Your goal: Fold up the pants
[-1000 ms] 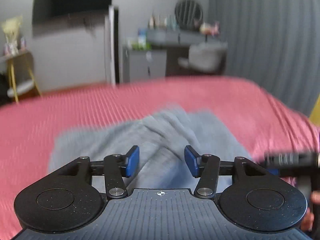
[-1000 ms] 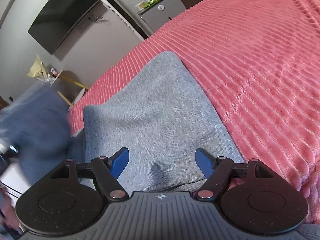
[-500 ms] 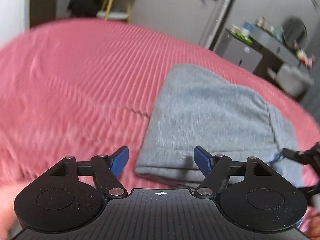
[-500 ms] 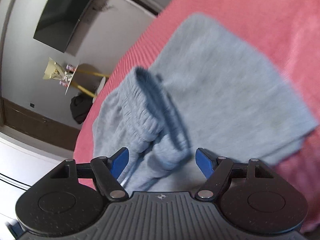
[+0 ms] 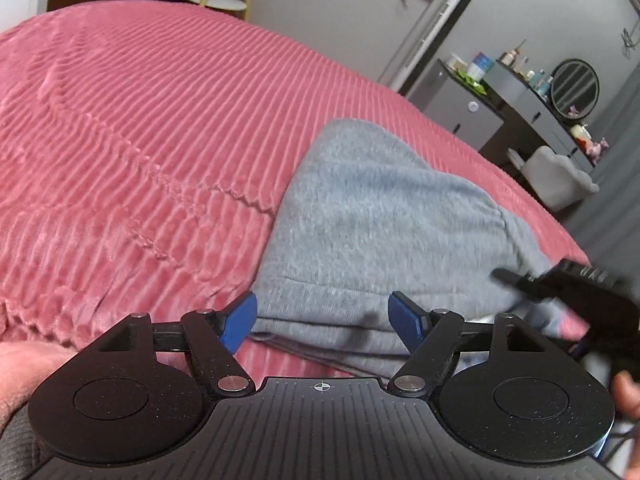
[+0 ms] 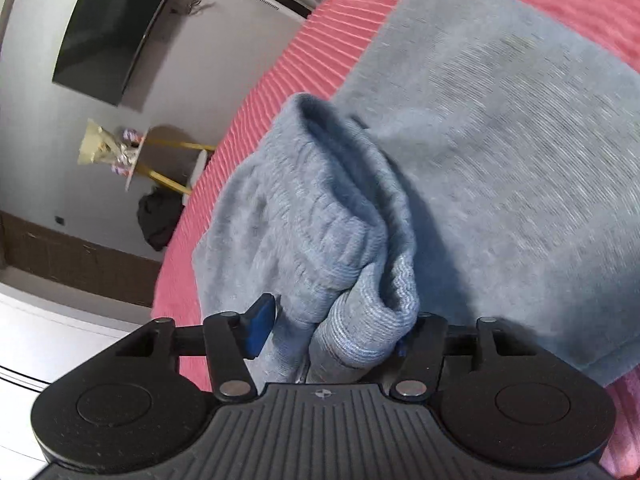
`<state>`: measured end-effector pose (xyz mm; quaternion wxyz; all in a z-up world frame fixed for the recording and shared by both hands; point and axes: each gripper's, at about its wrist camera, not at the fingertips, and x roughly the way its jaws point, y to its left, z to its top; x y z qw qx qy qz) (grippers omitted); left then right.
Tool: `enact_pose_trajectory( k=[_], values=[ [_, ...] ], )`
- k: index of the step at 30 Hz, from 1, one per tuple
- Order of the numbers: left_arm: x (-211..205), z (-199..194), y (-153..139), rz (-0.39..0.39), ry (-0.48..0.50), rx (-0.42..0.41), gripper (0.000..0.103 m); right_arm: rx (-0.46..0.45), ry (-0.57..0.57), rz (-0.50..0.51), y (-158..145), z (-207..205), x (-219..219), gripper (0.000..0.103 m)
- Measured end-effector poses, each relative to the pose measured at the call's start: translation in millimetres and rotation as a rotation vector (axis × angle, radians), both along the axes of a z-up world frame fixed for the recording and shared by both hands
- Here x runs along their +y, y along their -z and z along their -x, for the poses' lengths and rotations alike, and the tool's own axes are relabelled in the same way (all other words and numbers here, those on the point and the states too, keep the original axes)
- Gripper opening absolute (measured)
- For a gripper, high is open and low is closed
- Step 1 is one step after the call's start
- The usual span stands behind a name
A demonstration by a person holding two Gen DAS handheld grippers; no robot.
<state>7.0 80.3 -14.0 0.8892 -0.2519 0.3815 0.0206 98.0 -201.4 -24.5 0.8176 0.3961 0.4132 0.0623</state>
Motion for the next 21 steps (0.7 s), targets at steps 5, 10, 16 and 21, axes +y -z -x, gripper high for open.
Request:
enact_pose_trajectory(
  k=[5,10,16,21],
  values=[
    [-9.2,-1.0,-1.2,-0.021,0.065,0.006,0.078,-0.187,-0.007,-0.022,-73.5,1.5,17.1,0.034],
    [-26.7,-18.1,9.4,-0.149,0.056,0.127,0.07,-0.365,-0.033,-0.023,-132.2,14.7,17.7,0.032],
    [-16.8,-20.3,13.8,-0.054,0.038,0.1,0.039,-0.399,-0.002,0.036,-147.9,30.5,-4.7,0.032],
    [-18.5,-16.9,10.6,-0.037,0.066,0.048,0.029,-0.347,0.052,0.075,-130.6,46.7,-40.3,0.032]
  ],
)
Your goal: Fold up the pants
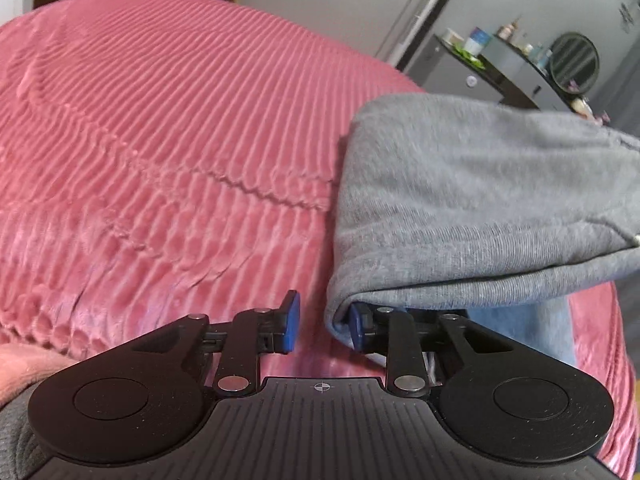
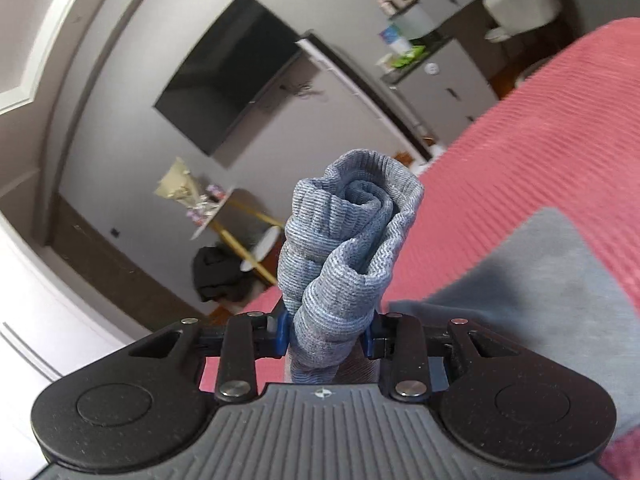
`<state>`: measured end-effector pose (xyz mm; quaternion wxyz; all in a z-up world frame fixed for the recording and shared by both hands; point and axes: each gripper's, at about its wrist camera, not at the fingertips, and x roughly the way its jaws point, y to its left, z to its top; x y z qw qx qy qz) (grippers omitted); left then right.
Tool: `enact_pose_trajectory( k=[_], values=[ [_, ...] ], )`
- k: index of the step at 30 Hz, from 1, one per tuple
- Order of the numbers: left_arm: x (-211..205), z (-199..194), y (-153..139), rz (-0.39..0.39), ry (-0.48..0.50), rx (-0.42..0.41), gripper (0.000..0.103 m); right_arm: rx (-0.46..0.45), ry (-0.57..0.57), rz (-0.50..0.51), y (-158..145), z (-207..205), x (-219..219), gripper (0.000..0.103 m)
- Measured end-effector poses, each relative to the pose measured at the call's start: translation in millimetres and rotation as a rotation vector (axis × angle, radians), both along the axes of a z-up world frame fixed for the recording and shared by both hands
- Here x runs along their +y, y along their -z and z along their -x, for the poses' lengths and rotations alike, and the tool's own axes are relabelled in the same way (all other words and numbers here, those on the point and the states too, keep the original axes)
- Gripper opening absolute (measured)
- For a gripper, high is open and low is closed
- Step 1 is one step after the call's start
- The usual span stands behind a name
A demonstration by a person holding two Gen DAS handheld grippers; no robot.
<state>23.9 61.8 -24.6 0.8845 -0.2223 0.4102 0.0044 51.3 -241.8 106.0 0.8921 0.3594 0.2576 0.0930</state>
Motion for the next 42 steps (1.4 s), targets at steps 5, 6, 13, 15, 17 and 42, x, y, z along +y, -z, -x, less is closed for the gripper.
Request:
enact_pose_trajectory(
  k=[5,6,13,15,17,42],
  values=[
    [-12.4,-9.3,4.3,-0.057,0.042,0.054,0.034,0.072,0.079,0.036,36.8,17.1,-31.9,0.032],
    [-13.0,-11.3,6.0,-0.067,0.04,0.063,0.035,0.103,0.089,0.05,49.4,16.7,-35.6,0.033],
    [-19.1,-9.1,8.6,-0.091,0.031,0.084,0.043,0.376,0.14,-0.035,138.7,16.8,-55.7,0.06],
    [-20.9,-11.1,9.0,-0.103,0.033,0.093,0.043,0.35,0.138,-0.067,142.2,21.2,-54.8,0.062],
    [-22.2,-13.3,10.3,-0.112,0.035,0.098,0.043,0.348,0.135,-0.086,144.3,23.4,-55.5,0.066],
    [-15.6,-15.7,13.3,-0.089,0.023,0.116,0.046,0.258,0.127,0.058,105.2,11.4,-25.5,0.027]
  ],
)
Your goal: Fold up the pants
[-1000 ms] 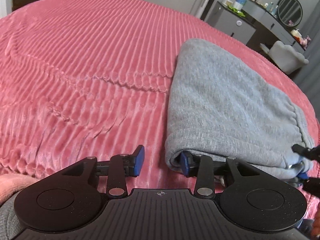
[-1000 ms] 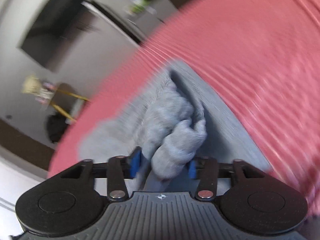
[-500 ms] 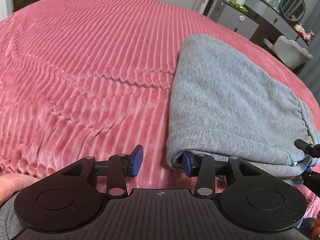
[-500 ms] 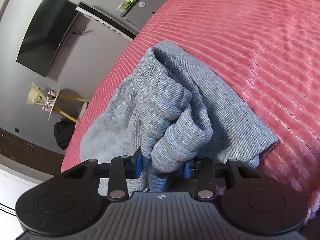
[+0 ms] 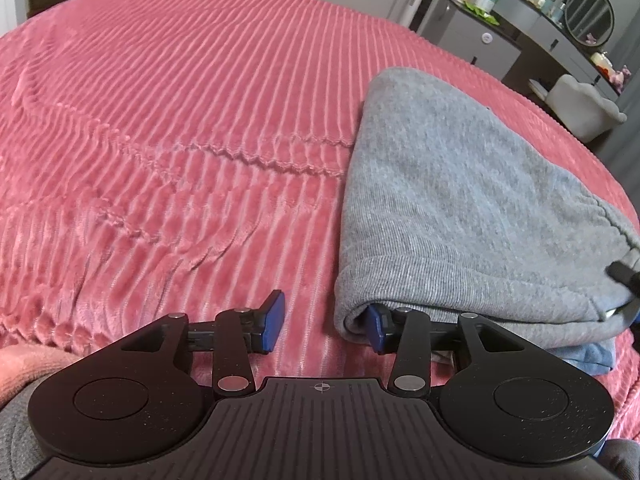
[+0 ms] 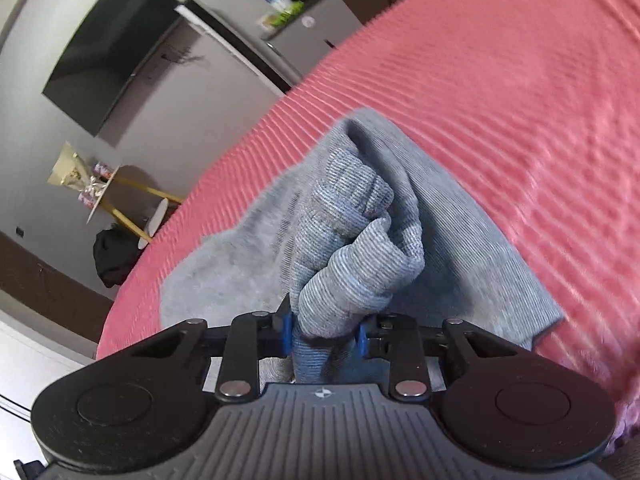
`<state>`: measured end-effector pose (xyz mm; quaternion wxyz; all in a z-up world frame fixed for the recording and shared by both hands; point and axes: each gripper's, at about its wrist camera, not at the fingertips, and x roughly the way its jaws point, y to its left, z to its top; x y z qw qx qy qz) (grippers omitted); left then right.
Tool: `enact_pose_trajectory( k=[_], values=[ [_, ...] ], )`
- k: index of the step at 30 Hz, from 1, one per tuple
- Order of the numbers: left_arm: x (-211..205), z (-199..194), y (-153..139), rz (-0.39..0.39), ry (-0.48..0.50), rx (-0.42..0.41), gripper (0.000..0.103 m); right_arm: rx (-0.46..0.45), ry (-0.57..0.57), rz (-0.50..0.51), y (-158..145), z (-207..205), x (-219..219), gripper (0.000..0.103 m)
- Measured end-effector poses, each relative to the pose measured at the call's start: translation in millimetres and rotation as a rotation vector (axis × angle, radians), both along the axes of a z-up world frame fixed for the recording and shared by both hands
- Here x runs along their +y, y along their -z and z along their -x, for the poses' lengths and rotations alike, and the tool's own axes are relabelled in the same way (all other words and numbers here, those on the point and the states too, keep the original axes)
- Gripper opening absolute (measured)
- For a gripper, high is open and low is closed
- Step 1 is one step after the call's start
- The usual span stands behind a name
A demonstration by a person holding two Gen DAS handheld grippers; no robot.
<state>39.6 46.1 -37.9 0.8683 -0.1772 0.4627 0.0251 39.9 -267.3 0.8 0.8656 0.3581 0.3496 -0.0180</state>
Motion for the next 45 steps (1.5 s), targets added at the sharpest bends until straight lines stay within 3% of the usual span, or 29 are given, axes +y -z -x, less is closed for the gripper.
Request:
enact_pose_trajectory(
  k=[11,16,20,23,25,29,34,38,42,45],
  values=[
    [7.2,3.8,-1.9,0.039,-0.01,-0.028,0.044,-0.083,-0.033,-0.007,-32.6,9.0,0.9,0.025],
    [10.3,5.6,-2.4,0.051,-0.003,-0.037,0.042,-0.074,-0.04,0.035,-29.7,12.2,-1.6,0.025],
    [9.5,8.2,-5.2,0.048,-0.007,-0.037,0.045,0.085,-0.022,0.043,-5.1,10.5,-10.4,0.037],
    [8.9,11.2,-7.7,0.041,-0.004,-0.053,0.047,0.069,-0.016,0.034,5.2,26.8,-17.5,0.041],
    [7.5,10.3,-8.0,0.031,-0.002,-0.046,0.048,0.068,-0.014,0.027,9.9,34.6,-22.0,0.049],
    [5.8,10.3,-9.7,0.018,-0.003,-0.048,0.049,0.036,0.024,0.001,6.2,43.8,-29.6,0.049],
    [7.6,9.0,-8.3,0.023,-0.008,-0.043,0.052,-0.011,0.058,0.183,-15.1,52.2,-24.4,0.049],
    [6.0,5.3,-5.6,0.003,-0.006,-0.029,0.052,-0.111,0.067,0.349,-36.8,57.4,-15.1,0.049],
    [3.5,1.2,-3.3,-0.011,-0.008,-0.015,0.053,-0.191,-0.029,0.467,-43.4,48.5,5.9,0.043],
    [2.7,-0.4,-1.8,-0.018,-0.01,-0.007,0.053,-0.186,-0.098,0.55,-32.3,36.3,22.8,0.043]
  ],
)
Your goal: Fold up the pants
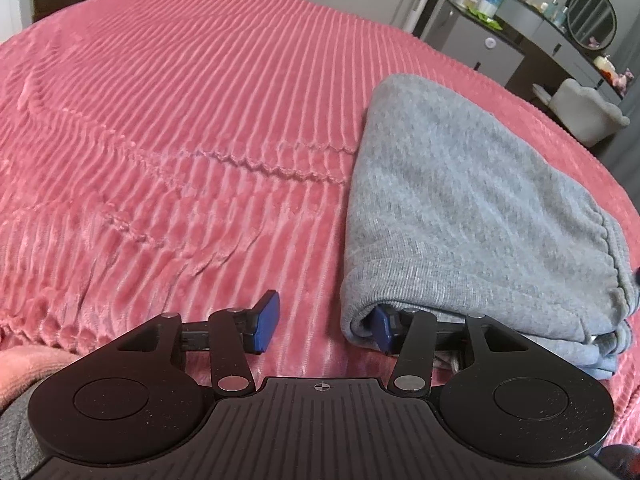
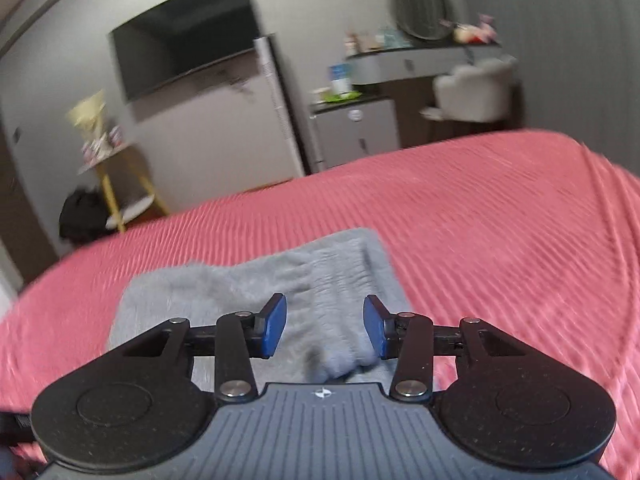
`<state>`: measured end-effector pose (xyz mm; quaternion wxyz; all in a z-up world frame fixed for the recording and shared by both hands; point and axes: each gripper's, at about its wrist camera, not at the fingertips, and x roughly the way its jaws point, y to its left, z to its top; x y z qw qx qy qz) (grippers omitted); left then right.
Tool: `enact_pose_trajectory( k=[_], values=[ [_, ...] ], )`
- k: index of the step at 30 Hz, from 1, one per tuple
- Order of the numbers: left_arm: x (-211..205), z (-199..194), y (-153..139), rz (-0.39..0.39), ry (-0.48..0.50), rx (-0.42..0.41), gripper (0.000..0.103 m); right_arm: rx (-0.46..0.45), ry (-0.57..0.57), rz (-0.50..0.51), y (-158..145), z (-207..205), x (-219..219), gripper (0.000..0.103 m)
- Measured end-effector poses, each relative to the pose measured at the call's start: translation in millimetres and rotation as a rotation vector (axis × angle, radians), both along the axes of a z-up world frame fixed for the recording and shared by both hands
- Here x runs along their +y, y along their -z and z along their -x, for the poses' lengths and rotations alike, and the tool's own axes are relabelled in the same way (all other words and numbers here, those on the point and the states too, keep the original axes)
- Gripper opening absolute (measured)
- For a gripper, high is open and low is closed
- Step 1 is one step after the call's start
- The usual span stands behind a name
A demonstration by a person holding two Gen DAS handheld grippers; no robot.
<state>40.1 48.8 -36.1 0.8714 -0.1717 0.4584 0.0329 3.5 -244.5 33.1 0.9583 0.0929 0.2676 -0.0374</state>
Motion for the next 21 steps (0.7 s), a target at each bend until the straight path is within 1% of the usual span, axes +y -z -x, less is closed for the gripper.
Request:
enact_pose_trajectory(
  k=[3,4,6,8,12,15,19,21],
  values=[
    [-0.9,-0.7,0.6,-0.009,0.003,0.003,0.055,0.053,0.0,0.115,19.8,-9.6,12.8,0.044],
    [-1.6,-0.7,0.6,-0.014,0.002,0.005,0.055,0.067,0.008,0.121,22.6,-12.3,13.2,0.044],
    [-1.3,-1.6,1.4,-0.016,0.003,0.007,0.056,0.062,0.019,0.129,23.7,-15.0,14.0,0.044],
    [-1.2,-2.5,2.2,-0.018,0.0,0.012,0.057,0.079,0.035,0.149,29.1,-17.0,15.8,0.044],
    [0.6,-2.7,1.9,-0.022,-0.001,0.009,0.059,0.097,0.051,0.131,35.7,-27.2,14.4,0.047],
    [5.9,3.0,-5.3,0.012,0.011,-0.013,0.059,0.099,0.061,0.131,40.6,-28.0,14.9,0.053],
    [14.6,10.9,-21.8,0.05,0.027,-0.056,0.059,0.114,0.078,0.124,46.9,-32.8,12.6,0.069],
    [15.9,9.0,-31.7,0.066,0.03,-0.069,0.06,0.12,0.085,0.1,49.8,-35.1,8.6,0.073]
  ],
)
